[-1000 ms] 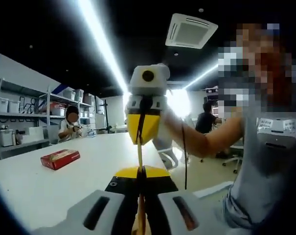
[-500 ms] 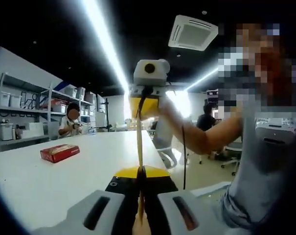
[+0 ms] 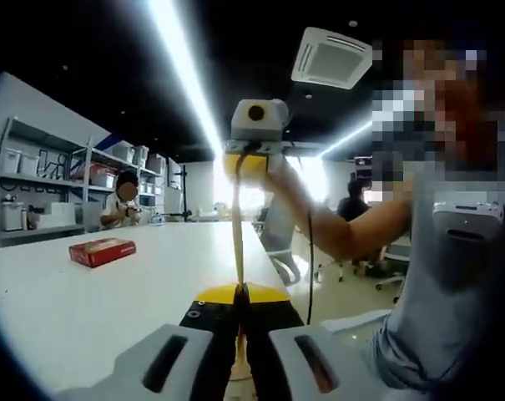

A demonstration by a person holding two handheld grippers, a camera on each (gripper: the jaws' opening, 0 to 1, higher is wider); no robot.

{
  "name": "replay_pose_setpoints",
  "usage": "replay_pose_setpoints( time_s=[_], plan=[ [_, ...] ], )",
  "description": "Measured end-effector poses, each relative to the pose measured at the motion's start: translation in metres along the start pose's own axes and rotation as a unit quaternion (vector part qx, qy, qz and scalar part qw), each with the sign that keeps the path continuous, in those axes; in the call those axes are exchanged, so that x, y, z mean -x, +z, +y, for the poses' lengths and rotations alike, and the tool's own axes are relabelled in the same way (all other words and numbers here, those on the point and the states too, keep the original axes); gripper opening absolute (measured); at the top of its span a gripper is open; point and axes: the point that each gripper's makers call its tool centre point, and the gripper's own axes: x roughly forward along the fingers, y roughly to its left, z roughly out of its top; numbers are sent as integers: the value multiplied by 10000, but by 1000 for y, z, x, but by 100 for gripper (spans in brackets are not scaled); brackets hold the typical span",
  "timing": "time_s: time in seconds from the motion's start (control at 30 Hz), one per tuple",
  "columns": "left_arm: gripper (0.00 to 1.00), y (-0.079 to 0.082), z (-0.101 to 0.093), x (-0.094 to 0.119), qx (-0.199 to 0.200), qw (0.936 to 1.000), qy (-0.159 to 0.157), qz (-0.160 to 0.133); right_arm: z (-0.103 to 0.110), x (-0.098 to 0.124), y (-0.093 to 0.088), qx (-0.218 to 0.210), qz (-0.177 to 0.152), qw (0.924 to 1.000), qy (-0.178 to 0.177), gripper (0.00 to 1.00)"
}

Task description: Tear open the coffee pouch, take out the coffee, and pour the coffee from the pouch into the cup

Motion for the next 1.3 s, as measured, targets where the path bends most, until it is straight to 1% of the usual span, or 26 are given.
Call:
replay_pose_setpoints(
  time_s=[0.27,0.47,0.7,0.73,0.8,0.83,0.87,0.93,0.97,1.0,1.07,1.1,1.23,1.27,1.3],
  plan=[
    [4,-6,-2,4,2,10000,19,45,1,-1,-1,-8,28,10000,0,0],
    [4,-12,0,6,30,9999,50,122,-1,0,-3,8,65,10000,-23,0],
    [5,-8,-1,9,48,9999,37,104,-2,3,-2,-13,25,10000,-38,0],
    [7,-8,1,8,52,9998,58,169,-2,2,-2,-30,8,10000,-38,0],
    [11,-1,4,6,41,9998,76,161,-2,0,-2,-11,67,10000,-28,0],
    [13,9,3,3,64,10000,1,69,-3,-4,-5,20,166,9999,-28,0],
    [13,16,3,0,47,10000,-34,68,-2,-7,-8,39,236,9997,-11,0],
    [14,28,2,-8,-120,9998,-64,173,-2,-11,-8,52,268,9996,33,0],
    [14,34,1,-12,-156,9996,-131,185,-3,-12,-7,52,292,9995,57,0],
    [14,38,0,-16,-169,9995,-174,220,-2,-14,-6,62,301,9995,65,0],
    [14,40,0,-25,-364,9977,-217,523,-1,-15,-5,74,310,9995,83,0],
    [14,44,-2,-29,-438,9972,-253,559,1,-16,-4,78,315,9994,94,0],
    [13,57,-4,-41,-502,9962,-339,622,8,-22,-5,107,389,9990,169,0],
    [13,57,-7,-43,-523,9954,-419,687,8,-23,-7,130,427,9988,187,0],
    [10,54,-6,-45,-554,9944,-380,818,10,-22,-6,102,421,9989,205,0]
  ],
)
